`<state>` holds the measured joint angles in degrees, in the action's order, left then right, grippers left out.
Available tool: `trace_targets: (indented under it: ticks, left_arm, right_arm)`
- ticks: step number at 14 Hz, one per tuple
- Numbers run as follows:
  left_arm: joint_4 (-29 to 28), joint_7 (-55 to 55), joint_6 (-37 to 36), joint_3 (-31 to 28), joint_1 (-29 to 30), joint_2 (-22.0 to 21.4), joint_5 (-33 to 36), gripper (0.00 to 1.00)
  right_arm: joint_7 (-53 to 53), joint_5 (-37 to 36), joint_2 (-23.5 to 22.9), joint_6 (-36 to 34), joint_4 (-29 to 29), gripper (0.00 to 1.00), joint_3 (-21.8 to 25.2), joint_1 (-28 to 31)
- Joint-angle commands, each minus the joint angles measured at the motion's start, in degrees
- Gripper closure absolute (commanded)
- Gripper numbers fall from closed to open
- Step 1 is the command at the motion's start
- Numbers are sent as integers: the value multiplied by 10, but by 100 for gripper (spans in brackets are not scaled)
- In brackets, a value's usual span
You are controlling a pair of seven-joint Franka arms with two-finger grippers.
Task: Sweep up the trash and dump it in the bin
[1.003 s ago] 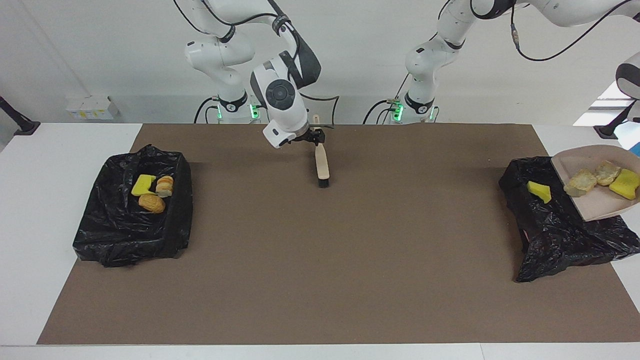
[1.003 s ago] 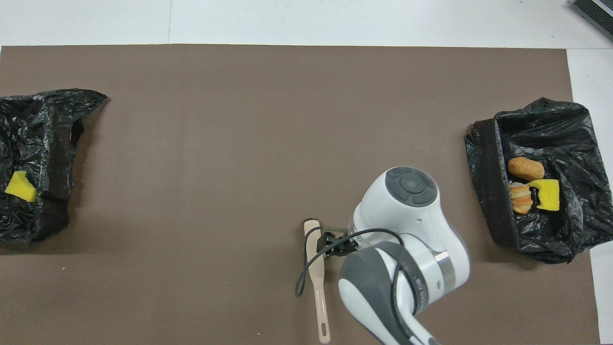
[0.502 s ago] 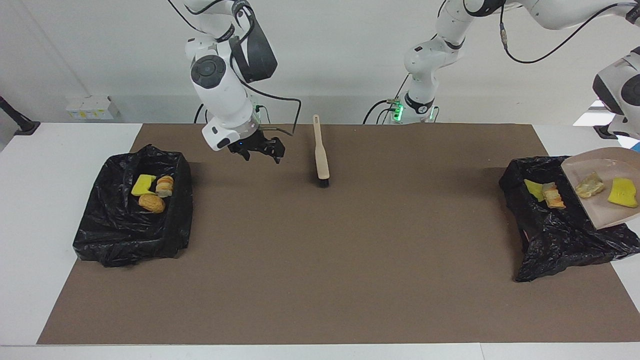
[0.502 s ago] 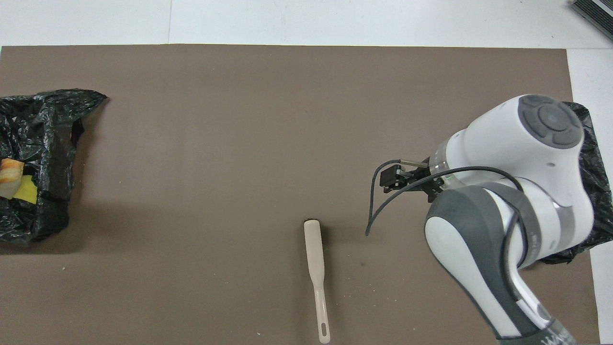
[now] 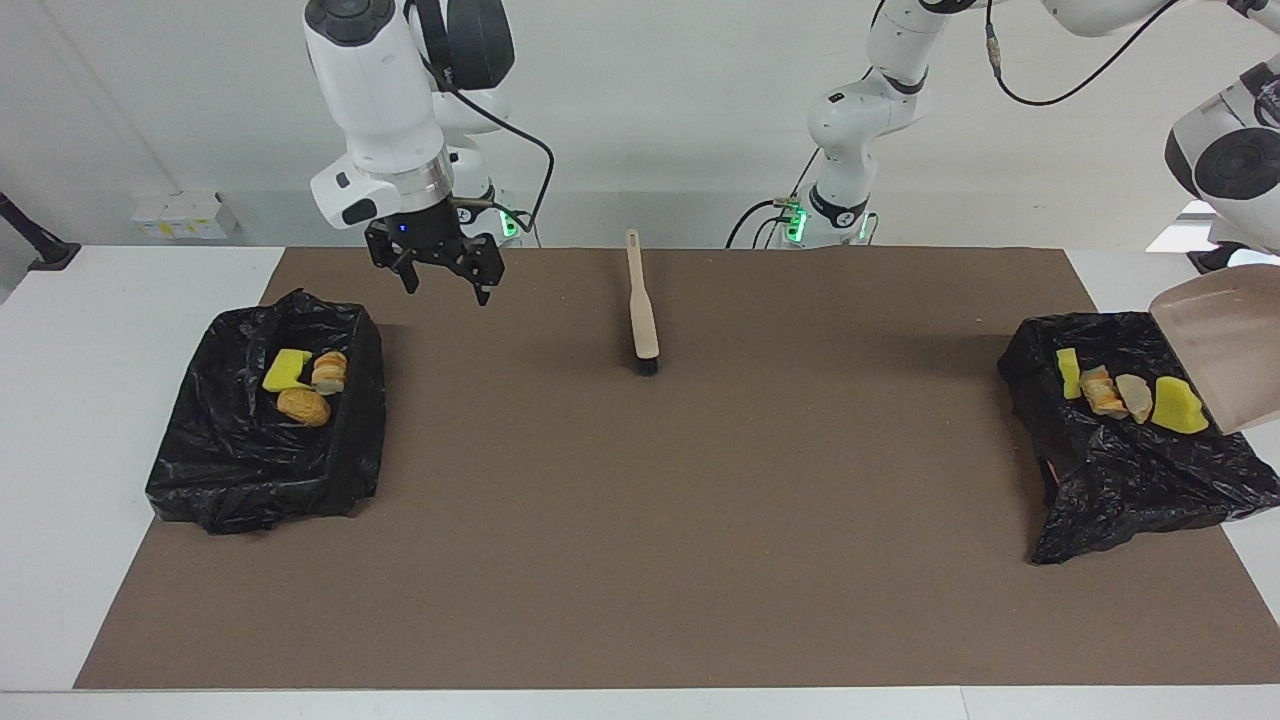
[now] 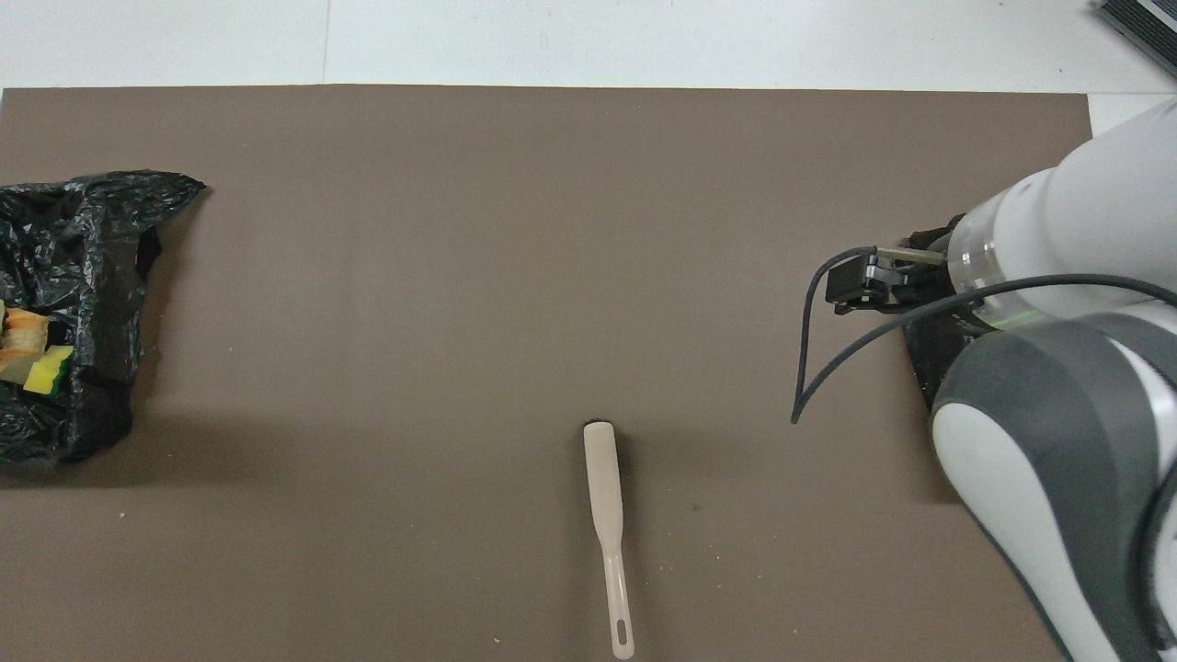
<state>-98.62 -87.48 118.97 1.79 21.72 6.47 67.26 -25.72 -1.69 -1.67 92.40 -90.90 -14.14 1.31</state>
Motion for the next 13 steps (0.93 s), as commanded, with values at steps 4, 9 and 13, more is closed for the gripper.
trace_targets:
  ticks: [4, 9, 13]
  left_arm:
    - [-18, 37, -93, 2, -68, -31, -4, 100]
    - [-16, 111, -179, 4, -159, -32, -120, 100]
    - [-15, 200, -265, 4, -220, -37, -233, 100]
  right_arm:
    - [6, -43, 0, -72, 57, 0, 3, 3]
    - [5, -25, 14, -73, 51, 0, 3, 3]
    - [13, 45, 42, -84, 10, 0, 15, 20]
